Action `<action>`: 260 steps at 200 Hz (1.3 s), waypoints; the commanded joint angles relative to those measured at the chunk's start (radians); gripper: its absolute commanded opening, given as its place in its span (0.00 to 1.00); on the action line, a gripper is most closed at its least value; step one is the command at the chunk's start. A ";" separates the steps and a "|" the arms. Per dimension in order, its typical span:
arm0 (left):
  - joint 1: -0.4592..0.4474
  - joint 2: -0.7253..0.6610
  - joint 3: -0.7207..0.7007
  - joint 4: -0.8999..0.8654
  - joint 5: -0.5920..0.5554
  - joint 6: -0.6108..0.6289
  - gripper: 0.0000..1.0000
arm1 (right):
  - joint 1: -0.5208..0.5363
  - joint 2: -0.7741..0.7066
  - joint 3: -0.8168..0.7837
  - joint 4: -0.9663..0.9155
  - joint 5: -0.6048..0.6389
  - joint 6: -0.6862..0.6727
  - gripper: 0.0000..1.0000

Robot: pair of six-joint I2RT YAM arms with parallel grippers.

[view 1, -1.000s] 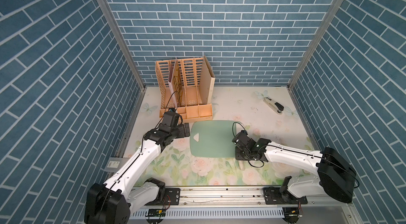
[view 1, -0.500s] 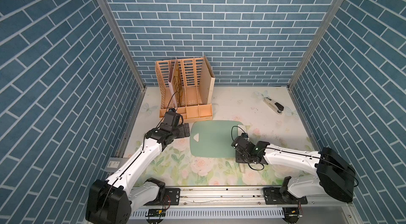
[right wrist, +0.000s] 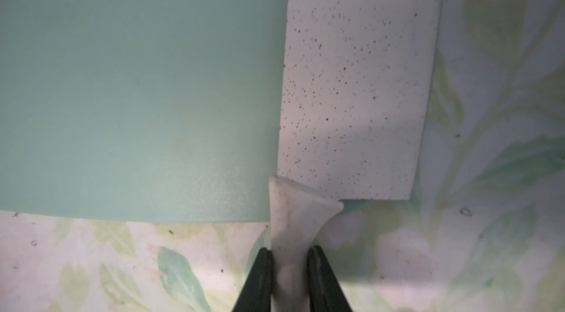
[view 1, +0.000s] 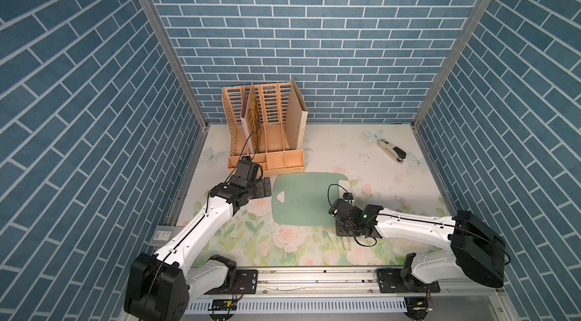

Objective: Align the knife with the edge of the cutting board
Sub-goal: Place the knife at the edge of the cutting board.

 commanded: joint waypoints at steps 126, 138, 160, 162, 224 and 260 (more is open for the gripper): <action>0.008 -0.008 0.010 -0.013 0.048 0.026 1.00 | 0.052 0.034 0.023 -0.057 -0.018 0.055 0.00; 0.008 -0.005 0.009 -0.013 0.047 0.026 1.00 | 0.055 0.031 0.020 -0.060 -0.017 0.063 0.00; 0.008 -0.004 0.008 -0.012 0.046 0.024 1.00 | 0.060 0.028 0.018 -0.062 -0.024 0.070 0.00; 0.007 -0.005 0.008 -0.013 0.046 0.024 1.00 | 0.060 0.028 0.018 -0.063 -0.024 0.071 0.00; 0.008 -0.004 0.006 -0.013 0.042 0.022 0.99 | 0.067 0.000 -0.003 -0.096 -0.026 0.118 0.00; 0.008 -0.002 0.004 -0.013 0.040 0.021 1.00 | 0.067 -0.014 -0.017 -0.102 -0.016 0.132 0.00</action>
